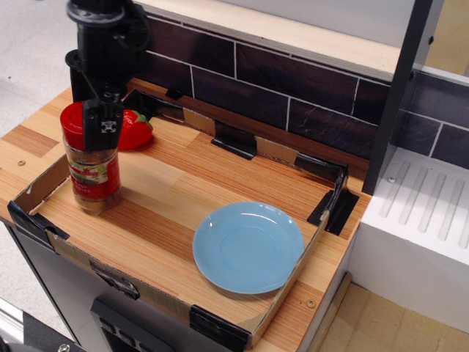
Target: Topple basil bottle
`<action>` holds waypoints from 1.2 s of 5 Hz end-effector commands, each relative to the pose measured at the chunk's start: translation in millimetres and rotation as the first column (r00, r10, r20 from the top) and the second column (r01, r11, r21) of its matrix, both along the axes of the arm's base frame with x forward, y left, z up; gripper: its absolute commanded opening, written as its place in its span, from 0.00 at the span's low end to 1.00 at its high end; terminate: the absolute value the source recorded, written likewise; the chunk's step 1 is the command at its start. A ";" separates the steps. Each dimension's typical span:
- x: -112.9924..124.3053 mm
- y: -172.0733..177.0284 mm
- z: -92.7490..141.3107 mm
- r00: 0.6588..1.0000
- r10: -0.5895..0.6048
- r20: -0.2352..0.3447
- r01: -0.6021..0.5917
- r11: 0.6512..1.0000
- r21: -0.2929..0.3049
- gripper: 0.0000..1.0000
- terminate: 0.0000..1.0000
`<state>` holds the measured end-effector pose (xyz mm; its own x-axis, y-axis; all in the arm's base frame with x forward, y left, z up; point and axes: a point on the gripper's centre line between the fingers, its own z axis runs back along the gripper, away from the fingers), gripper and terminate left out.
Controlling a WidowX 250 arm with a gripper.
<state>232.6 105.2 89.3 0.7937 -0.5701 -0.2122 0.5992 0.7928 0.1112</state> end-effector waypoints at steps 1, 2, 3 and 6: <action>14.3 -2.8 6.5 0.993 0.091 -0.072 -0.078 0.983 0.167 0.00 0.00; 19.2 -3.2 -7.2 0.985 0.122 -0.121 -0.091 0.968 0.235 0.00 0.00; 22.9 -6.9 -17.7 0.986 0.118 -0.114 -0.089 0.968 0.235 0.00 0.00; 42.8 -15.5 -38.0 0.994 -0.032 0.104 0.039 0.997 -0.071 0.00 0.00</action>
<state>261.6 87.8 31.7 0.7831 -0.6102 -0.1199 0.6192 0.7830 0.0588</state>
